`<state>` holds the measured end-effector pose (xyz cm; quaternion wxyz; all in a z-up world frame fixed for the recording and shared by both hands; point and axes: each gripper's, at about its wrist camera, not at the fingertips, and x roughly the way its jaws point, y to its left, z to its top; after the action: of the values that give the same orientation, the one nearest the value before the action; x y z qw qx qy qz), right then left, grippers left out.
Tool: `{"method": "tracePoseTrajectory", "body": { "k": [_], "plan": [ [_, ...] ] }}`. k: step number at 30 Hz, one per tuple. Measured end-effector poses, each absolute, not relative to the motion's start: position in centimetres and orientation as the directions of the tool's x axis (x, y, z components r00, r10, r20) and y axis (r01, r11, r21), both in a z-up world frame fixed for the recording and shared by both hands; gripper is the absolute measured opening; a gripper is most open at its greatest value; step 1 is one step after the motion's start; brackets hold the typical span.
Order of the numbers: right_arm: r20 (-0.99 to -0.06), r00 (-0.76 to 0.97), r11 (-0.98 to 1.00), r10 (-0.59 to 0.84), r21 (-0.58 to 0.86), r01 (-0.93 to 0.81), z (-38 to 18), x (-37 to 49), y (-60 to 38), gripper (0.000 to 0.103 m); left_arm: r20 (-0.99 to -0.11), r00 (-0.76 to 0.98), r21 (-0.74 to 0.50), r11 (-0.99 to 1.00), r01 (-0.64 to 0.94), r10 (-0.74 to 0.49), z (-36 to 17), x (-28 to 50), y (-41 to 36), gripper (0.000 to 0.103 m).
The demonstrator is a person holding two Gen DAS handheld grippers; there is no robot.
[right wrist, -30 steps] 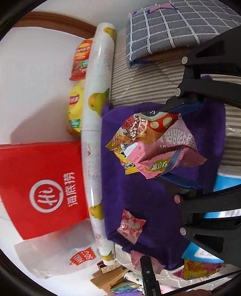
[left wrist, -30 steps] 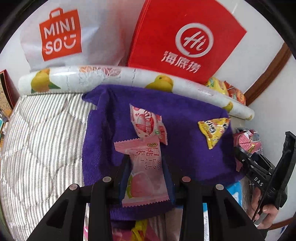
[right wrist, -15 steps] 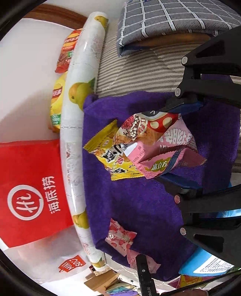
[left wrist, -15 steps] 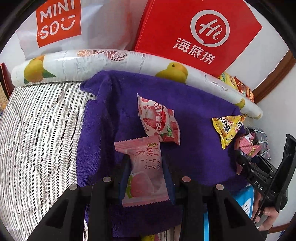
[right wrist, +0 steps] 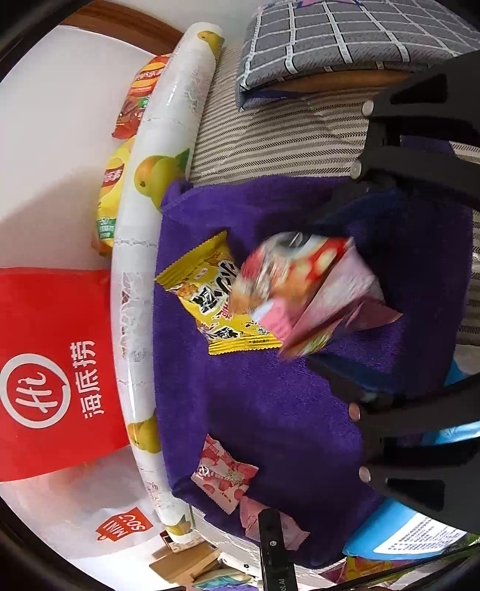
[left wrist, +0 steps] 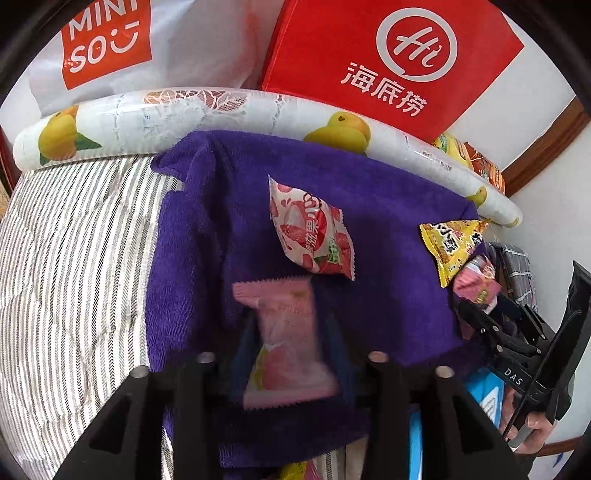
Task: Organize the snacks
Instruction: 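Open both grippers to drop the snacks onto the purple towel, then grasp the green snack bag with the right gripper while the left gripper returns to the pile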
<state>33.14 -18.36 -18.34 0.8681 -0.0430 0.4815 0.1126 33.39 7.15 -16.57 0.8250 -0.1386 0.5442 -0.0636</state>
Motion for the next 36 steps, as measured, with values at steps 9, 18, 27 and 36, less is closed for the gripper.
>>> {"method": "tracePoseTrajectory", "body": {
  "k": [9,18,27,36],
  "plan": [
    [-0.814,0.558,0.975,0.164,0.049,-0.216,-14.6,30.1,-18.4,0.084,-0.858,0.437,-0.304,0.952,-0.013,-0.269,-13.8,30.4,7.5,0.054],
    [-0.778,0.571,0.961,0.262,0.152,-0.233,-11.2,22.9,-18.0,0.084,-0.838,0.481,-0.298,0.954,-0.011,-0.256,-10.9,24.9,8.9,0.054],
    [-0.789,0.503,0.930,0.354,0.242,-0.275,-11.3,16.6,-16.4,0.084,-0.830,0.505,-0.299,0.953,-0.043,-0.237,-10.4,19.5,10.9,0.056],
    [-0.793,0.430,0.899,0.432,0.340,-0.275,-13.1,13.9,-14.1,0.090,-0.832,0.505,-0.310,0.948,-0.076,-0.231,-11.2,16.2,12.5,0.062]
  ]
}}
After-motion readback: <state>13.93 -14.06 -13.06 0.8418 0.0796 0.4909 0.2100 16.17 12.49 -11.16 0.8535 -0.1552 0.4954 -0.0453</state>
